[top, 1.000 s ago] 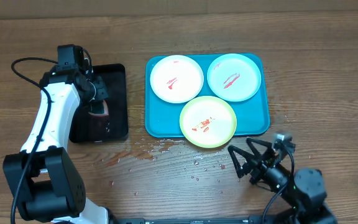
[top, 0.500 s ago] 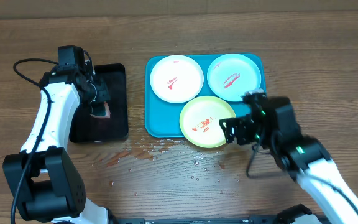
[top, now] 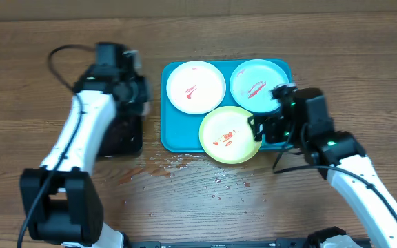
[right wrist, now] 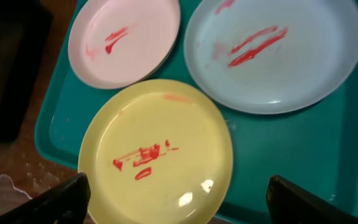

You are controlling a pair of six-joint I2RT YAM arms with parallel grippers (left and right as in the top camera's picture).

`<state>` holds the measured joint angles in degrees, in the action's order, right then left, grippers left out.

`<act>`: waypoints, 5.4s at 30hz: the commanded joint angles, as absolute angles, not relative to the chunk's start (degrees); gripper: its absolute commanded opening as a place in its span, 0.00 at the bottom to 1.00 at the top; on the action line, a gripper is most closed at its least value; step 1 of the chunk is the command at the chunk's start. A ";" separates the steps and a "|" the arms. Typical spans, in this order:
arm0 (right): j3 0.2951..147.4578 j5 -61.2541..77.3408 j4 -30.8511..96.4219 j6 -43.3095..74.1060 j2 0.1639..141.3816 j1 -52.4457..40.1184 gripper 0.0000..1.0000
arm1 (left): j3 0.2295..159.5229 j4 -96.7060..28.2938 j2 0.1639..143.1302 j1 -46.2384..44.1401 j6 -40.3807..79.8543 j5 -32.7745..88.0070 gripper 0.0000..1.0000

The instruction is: Clean dirty plates on tray and stack at the side

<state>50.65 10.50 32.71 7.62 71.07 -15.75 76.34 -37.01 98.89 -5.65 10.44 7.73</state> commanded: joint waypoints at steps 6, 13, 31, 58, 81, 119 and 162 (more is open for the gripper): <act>52.25 14.24 33.50 6.96 70.08 -7.99 0.91 | 84.68 -23.70 100.95 -21.08 15.33 0.95 0.04; 52.25 14.24 33.52 5.48 70.11 -7.92 0.91 | 101.10 -32.86 115.52 -22.17 17.45 1.06 0.04; 52.25 15.03 32.86 5.50 73.47 -7.99 0.86 | 113.19 -41.98 135.68 -22.57 24.51 1.02 0.04; 70.91 15.55 22.41 7.62 101.45 -19.03 0.65 | 113.14 -45.17 139.52 -20.27 27.51 2.98 0.04; 75.09 12.08 16.69 13.80 114.83 -22.35 0.47 | 113.14 -44.75 139.52 -20.16 28.99 4.51 0.04; 75.16 9.98 10.74 21.78 119.55 -22.87 0.04 | 113.14 -46.48 139.52 -21.65 30.48 4.29 0.04; 75.16 0.69 4.78 42.24 119.61 -26.55 0.04 | 112.99 -56.42 139.50 -22.83 31.92 -9.58 0.04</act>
